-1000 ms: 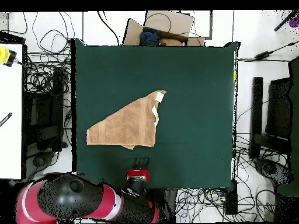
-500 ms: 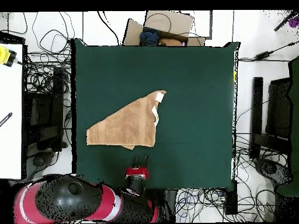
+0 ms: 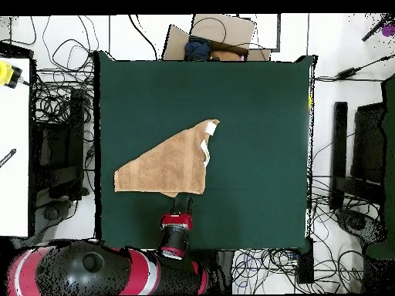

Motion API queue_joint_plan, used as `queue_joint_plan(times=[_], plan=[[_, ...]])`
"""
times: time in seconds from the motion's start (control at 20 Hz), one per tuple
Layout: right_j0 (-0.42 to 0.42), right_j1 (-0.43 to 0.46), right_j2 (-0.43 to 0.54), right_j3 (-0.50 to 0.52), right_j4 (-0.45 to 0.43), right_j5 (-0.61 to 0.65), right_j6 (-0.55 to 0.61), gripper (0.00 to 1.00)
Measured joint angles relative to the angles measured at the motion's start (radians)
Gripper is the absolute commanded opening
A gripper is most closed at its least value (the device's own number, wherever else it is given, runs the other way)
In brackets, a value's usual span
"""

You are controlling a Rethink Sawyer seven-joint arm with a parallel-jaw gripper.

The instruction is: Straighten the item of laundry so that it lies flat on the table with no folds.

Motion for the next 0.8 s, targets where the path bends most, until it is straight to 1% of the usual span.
queue_joint_plan(times=[0.3, 0.8], plan=[[0.001, -0.033, 0.000, 0.000, 0.000, 0.000, 0.000, 1.00], [0.001, -0.035, 0.000, -0.002, 0.000, 0.000, 0.000, 1.00]])
